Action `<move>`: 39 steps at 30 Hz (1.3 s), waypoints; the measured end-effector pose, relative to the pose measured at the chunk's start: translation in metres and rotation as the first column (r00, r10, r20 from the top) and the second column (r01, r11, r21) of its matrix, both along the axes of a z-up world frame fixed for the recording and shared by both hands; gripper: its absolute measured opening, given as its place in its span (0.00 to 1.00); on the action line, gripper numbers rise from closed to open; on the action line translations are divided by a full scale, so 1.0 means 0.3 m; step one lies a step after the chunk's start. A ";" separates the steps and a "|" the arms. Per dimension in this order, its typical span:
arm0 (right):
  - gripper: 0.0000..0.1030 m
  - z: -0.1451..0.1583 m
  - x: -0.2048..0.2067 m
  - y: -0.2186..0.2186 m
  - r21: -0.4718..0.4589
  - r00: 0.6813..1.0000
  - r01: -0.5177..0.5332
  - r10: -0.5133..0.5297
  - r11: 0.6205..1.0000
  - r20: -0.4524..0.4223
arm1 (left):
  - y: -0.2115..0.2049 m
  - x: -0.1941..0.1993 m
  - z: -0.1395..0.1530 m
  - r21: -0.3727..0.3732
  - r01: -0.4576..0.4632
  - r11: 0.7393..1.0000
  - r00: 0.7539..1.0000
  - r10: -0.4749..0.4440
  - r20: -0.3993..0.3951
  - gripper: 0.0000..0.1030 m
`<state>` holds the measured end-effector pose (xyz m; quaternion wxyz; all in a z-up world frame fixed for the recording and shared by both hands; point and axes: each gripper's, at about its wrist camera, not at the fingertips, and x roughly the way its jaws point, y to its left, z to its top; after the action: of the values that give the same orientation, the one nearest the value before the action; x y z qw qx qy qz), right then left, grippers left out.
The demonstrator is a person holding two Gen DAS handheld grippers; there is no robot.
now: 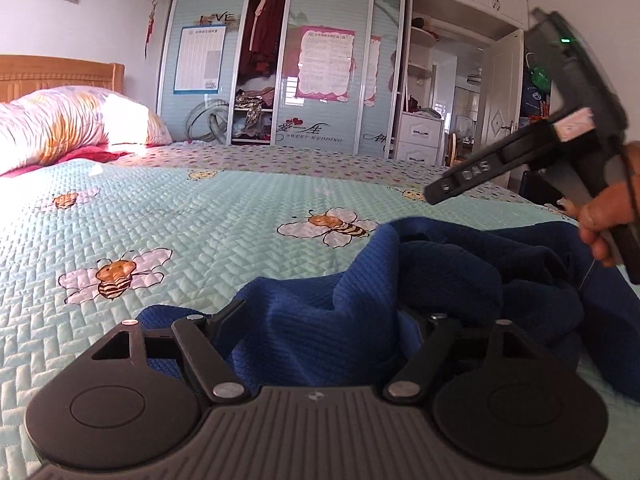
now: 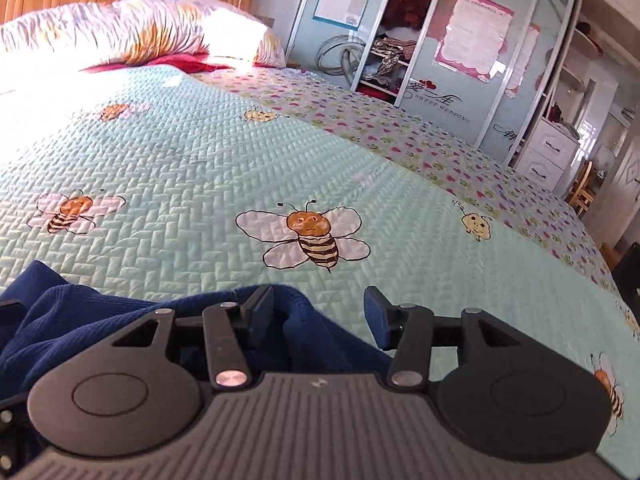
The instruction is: Fold clothes
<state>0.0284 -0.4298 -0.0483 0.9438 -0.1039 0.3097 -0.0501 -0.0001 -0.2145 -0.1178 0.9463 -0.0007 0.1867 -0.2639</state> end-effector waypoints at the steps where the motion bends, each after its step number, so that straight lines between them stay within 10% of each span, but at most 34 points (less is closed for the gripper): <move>1: 0.53 -0.006 -0.026 -0.008 0.024 1.000 0.020 -0.020 0.999 -0.005 | 0.002 0.003 0.000 -0.003 -0.003 1.000 1.000 0.003 -0.004 0.75; 6: 0.66 -0.053 -0.129 -0.040 0.110 0.993 0.110 -0.105 0.988 -0.051 | -0.006 -0.010 -0.009 0.018 -0.003 1.000 1.000 0.003 0.011 0.76; 18: 0.71 -0.271 0.062 0.054 -0.114 0.966 0.214 -0.227 0.970 -0.123 | -0.017 0.000 -0.031 0.041 0.014 0.999 1.000 -0.014 -0.010 0.77; 20: 0.65 -0.282 0.055 0.025 -0.112 0.966 0.220 -0.232 0.969 -0.116 | -0.016 0.002 -0.033 0.039 0.019 0.999 1.000 -0.019 -0.016 0.77; 23: 0.29 -0.254 0.009 -0.005 -0.105 0.970 0.213 -0.223 0.971 -0.094 | -0.018 0.004 -0.034 0.041 0.023 0.999 1.000 -0.023 -0.022 0.78; 39: 0.20 -0.065 -0.321 -0.145 -0.196 0.948 0.317 -0.316 0.928 0.040 | -0.090 -0.074 -0.005 0.186 0.018 0.982 0.996 -0.034 0.084 0.77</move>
<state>-0.0679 -0.4732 -0.0678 0.9094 -0.1467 0.3119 -0.2329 -0.0222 -0.2416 -0.1192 0.9459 0.1012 0.1690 -0.2577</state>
